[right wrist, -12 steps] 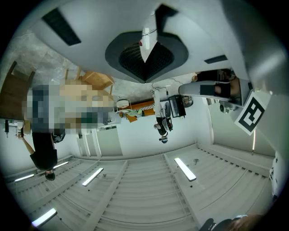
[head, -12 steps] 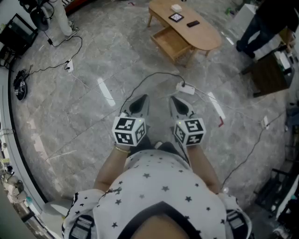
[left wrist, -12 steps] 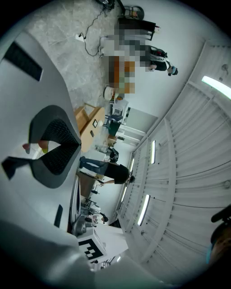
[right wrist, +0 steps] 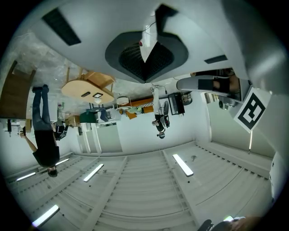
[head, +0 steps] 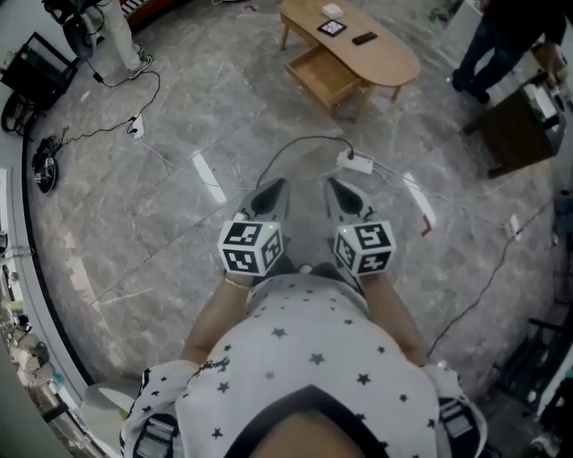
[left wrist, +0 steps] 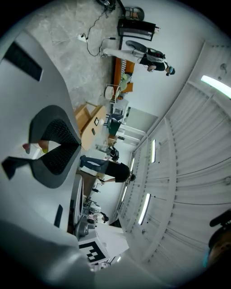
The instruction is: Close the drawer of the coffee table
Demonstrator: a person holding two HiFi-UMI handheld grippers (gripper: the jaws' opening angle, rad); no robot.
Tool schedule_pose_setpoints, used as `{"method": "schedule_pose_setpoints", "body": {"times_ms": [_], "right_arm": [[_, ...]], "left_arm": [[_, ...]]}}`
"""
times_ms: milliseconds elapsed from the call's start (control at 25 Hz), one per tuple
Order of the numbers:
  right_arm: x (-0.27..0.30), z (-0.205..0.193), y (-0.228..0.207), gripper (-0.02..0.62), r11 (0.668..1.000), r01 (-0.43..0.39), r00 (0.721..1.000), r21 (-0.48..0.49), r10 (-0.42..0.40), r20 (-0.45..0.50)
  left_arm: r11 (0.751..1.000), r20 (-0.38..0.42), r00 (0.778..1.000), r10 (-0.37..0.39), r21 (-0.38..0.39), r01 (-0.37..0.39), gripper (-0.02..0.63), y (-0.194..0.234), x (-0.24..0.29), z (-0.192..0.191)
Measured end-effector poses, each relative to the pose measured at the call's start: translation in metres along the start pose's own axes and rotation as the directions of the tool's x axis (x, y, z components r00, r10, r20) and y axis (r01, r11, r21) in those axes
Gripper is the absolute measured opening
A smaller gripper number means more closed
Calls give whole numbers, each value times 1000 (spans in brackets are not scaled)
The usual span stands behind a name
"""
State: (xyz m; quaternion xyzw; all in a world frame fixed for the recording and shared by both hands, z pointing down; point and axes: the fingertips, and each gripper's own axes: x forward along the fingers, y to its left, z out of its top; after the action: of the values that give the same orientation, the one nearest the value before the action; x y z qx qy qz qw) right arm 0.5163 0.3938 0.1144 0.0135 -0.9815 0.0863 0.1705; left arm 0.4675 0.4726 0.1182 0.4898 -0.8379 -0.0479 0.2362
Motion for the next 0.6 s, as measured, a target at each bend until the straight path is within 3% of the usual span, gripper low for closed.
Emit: {"method": "schedule_pose_setpoints", "body": {"times_ms": [600], "right_arm": [[5,-12,19,8,996,-88,995,8,88,-49]], "left_arm": [[996,34,996,77,-51,-76,6,20,-12,8]]}}
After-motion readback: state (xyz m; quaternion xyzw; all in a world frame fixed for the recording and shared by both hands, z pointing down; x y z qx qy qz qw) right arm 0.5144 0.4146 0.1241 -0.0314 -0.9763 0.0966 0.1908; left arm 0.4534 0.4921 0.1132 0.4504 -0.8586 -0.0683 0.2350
